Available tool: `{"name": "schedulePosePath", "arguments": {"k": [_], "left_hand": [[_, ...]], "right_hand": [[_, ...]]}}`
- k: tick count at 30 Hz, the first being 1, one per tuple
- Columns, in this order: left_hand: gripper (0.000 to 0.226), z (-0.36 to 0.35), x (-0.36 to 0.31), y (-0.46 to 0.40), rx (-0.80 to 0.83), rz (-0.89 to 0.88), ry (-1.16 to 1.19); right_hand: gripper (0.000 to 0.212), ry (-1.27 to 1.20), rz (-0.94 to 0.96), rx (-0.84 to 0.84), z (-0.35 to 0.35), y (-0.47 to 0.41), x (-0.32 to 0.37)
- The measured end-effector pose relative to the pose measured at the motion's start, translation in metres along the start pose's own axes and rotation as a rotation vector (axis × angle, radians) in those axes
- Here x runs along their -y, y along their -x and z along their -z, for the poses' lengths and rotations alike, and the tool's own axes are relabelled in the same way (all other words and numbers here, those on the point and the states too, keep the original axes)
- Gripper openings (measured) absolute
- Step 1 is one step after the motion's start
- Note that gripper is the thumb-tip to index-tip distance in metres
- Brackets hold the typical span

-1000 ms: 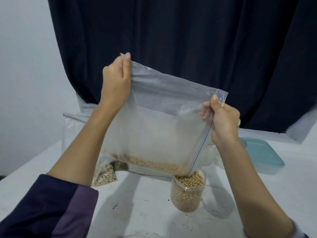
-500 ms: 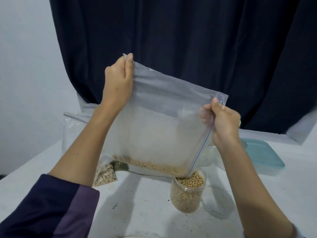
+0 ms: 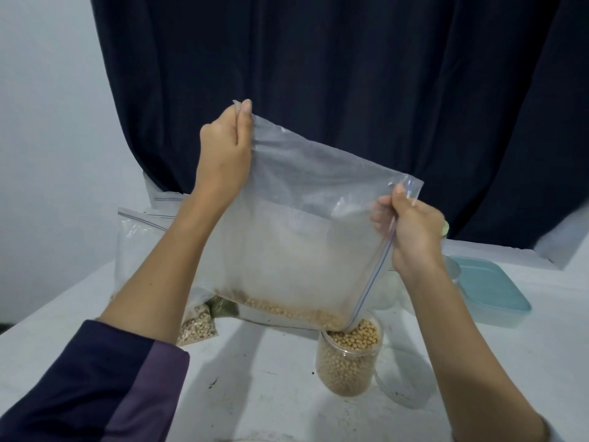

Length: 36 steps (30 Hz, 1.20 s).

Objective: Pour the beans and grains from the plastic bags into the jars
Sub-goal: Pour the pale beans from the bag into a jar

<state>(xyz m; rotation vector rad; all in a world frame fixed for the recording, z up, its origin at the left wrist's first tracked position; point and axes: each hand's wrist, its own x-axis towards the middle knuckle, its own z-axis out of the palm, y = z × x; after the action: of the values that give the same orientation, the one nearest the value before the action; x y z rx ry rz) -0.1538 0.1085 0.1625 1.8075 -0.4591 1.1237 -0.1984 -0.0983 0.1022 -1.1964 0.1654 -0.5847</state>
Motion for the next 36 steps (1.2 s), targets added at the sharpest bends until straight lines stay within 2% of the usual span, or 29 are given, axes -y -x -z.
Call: {"name": "schedulePosePath", "arguments": {"k": [14, 36], "left_hand": [[0.046, -0.001, -0.019, -0.013, 0.075, -0.066, -0.024], [0.046, -0.003, -0.025, -0.016, 0.088, -0.08, -0.035]], "right_hand": [[0.033, -0.045, 0.006, -0.038, 0.005, -0.005, -0.005], [0.035, -0.028, 0.06, -0.039, 0.006, -0.002, -0.005]]}}
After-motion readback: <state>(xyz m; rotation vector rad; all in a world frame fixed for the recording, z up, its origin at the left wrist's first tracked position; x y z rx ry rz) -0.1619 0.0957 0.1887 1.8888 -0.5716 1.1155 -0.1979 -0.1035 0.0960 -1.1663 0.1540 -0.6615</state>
